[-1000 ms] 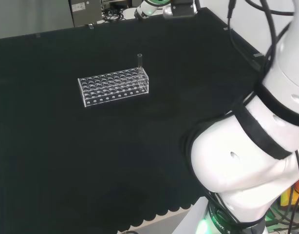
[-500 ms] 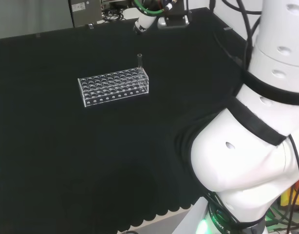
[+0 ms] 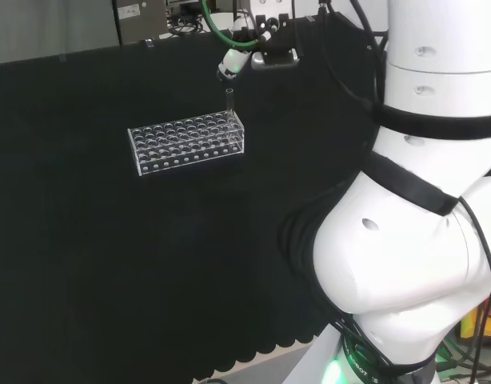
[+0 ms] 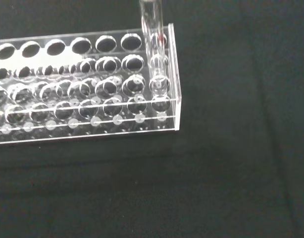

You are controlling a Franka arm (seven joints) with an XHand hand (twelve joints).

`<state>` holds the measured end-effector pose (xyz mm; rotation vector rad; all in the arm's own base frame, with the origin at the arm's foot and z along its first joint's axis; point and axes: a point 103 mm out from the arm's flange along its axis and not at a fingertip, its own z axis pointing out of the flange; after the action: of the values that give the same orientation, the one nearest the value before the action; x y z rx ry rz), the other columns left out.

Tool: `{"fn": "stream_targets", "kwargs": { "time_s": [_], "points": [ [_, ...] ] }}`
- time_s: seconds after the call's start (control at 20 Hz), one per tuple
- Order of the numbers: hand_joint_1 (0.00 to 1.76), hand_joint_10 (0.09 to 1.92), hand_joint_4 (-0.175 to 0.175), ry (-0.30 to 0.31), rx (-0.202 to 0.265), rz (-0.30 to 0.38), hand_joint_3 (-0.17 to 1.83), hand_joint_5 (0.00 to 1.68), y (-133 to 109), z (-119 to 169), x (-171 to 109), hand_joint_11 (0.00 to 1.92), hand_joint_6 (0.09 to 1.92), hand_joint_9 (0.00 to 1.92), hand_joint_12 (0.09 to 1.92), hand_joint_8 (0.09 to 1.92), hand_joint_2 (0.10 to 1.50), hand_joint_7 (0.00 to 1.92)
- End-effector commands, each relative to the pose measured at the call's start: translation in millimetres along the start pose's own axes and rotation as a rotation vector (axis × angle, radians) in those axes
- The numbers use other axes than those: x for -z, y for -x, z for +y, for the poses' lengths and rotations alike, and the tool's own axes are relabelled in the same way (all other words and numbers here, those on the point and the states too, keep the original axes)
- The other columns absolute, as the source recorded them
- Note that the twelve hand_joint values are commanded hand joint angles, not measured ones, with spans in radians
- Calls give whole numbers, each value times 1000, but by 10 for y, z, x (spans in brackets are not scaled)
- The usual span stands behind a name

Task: Pick up the test tube.

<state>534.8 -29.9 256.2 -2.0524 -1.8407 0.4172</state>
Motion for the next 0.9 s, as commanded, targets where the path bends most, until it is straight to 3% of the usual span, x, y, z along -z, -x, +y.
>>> {"fn": "stream_targets", "kwargs": {
  "time_s": [0.05, 0.35, 0.9],
  "points": [
    [694, 915, -143, -55, 22, -12, 460, 409, -70, 206, -199, 64, 87, 367, 1562, 950, 817, 471],
    [730, 913, -145, -101, 9, -43, 468, 432, -122, 357, -322, 72, 87, 391, 1560, 952, 812, 506],
    [771, 884, -142, -122, 3, -107, 493, 460, -141, 507, -478, 86, 108, 458, 1550, 950, 791, 638]
  ]
}}
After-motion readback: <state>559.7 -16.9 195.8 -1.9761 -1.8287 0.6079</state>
